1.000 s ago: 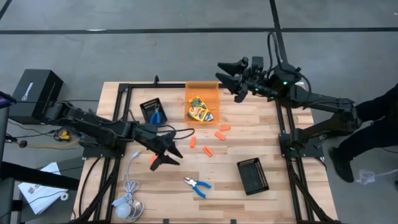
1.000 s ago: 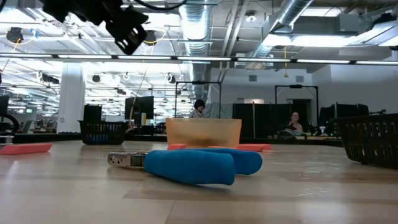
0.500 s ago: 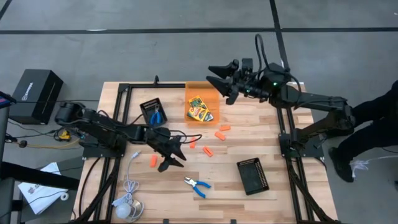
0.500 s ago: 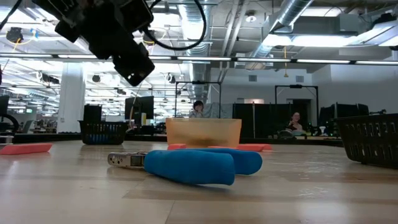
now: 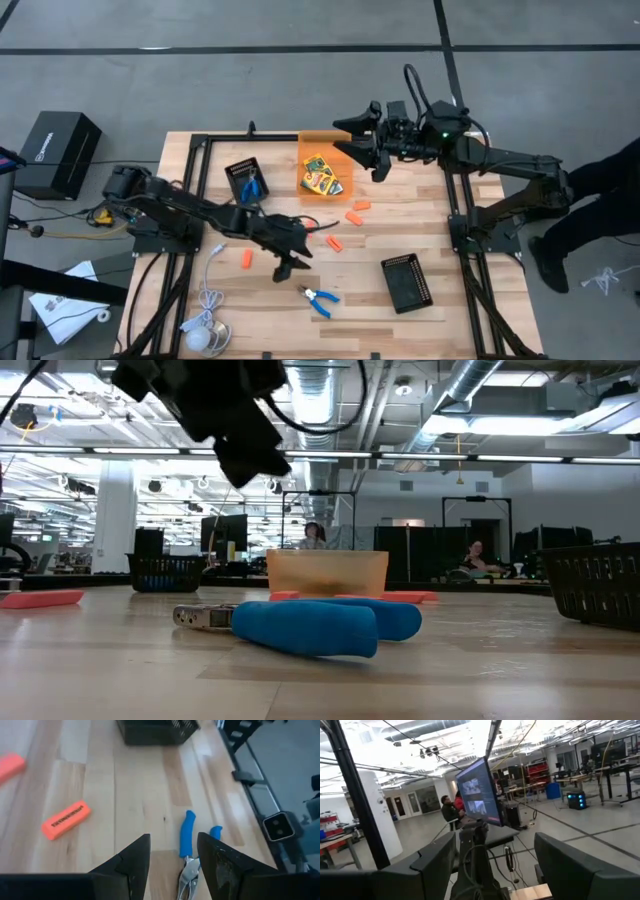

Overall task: Pick & Place School Supplies
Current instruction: Put the blue hole puncher into the top black bin

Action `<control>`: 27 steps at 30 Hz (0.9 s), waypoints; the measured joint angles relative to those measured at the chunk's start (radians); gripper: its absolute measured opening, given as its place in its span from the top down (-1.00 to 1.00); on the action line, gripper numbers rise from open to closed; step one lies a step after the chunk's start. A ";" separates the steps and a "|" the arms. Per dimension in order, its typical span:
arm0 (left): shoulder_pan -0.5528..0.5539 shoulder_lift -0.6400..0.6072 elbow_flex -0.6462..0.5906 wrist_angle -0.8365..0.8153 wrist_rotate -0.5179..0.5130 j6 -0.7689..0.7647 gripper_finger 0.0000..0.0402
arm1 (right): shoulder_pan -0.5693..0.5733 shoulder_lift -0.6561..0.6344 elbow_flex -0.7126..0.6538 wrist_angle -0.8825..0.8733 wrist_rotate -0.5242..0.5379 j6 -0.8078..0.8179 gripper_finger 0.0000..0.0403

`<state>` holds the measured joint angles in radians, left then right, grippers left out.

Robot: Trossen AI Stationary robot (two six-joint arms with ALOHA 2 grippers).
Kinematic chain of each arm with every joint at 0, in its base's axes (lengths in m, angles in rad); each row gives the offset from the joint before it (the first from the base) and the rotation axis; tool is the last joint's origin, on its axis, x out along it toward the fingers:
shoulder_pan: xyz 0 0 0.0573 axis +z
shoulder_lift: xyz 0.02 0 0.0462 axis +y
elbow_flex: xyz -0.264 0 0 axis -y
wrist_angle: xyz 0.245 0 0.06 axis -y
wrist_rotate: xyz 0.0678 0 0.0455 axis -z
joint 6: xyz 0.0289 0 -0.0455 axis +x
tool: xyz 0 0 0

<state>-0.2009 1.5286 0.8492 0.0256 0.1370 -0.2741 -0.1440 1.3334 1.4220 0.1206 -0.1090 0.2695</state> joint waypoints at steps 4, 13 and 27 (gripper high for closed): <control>-0.021 0.066 0.048 -0.011 -0.023 -0.025 0.21 | 0.000 0.000 0.000 0.007 -0.023 0.002 -0.29; 0.009 -0.012 0.081 0.001 -0.114 -0.046 0.21 | 0.019 -0.025 0.001 0.007 -0.026 -0.018 -0.29; 0.018 -0.036 0.079 -0.063 -0.133 -0.014 0.21 | 0.020 -0.025 0.001 0.045 -0.025 -0.034 -0.29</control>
<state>-0.1829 1.4929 0.9283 -0.0372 0.0040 -0.2882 -0.1238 1.3083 1.4227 0.1658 -0.1341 0.2356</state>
